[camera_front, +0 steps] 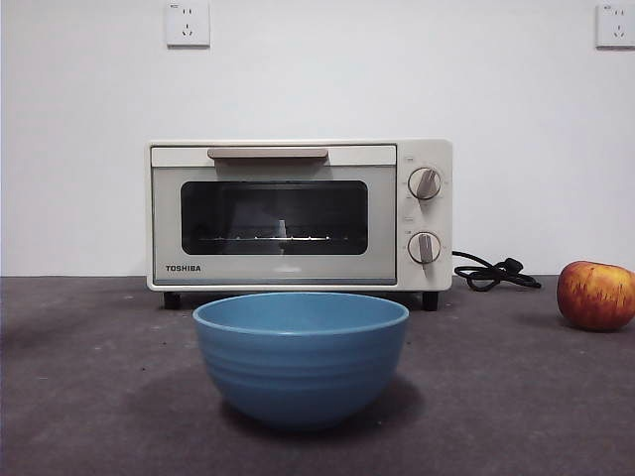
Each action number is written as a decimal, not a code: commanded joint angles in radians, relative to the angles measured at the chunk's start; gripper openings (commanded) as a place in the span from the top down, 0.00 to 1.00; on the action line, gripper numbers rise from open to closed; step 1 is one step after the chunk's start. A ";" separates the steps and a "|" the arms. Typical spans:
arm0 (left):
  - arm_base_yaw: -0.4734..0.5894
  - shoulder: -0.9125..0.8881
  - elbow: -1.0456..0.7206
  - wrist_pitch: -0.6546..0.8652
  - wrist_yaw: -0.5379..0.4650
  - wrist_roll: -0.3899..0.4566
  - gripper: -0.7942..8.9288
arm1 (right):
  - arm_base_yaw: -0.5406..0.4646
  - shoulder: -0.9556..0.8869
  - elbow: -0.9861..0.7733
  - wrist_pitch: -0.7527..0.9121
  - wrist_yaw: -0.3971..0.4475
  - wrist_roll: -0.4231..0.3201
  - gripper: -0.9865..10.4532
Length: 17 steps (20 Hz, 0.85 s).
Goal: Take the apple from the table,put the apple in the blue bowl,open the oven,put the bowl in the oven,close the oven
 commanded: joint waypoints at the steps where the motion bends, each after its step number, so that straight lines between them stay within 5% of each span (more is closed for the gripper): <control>1: 0.002 0.022 -0.001 -0.041 0.035 0.039 0.92 | 0.000 0.076 0.057 -0.011 -0.003 -0.071 0.91; 8: 0.000 0.039 -0.001 -0.074 0.094 0.061 0.92 | 0.002 0.340 0.216 -0.048 -0.003 -0.130 0.73; 13: 0.000 0.039 -0.001 -0.086 0.093 0.060 0.92 | 0.002 0.512 0.304 -0.080 -0.002 -0.176 0.31; 17: -0.011 0.039 -0.001 -0.095 0.093 0.060 0.92 | 0.002 0.630 0.357 -0.067 0.000 -0.183 0.30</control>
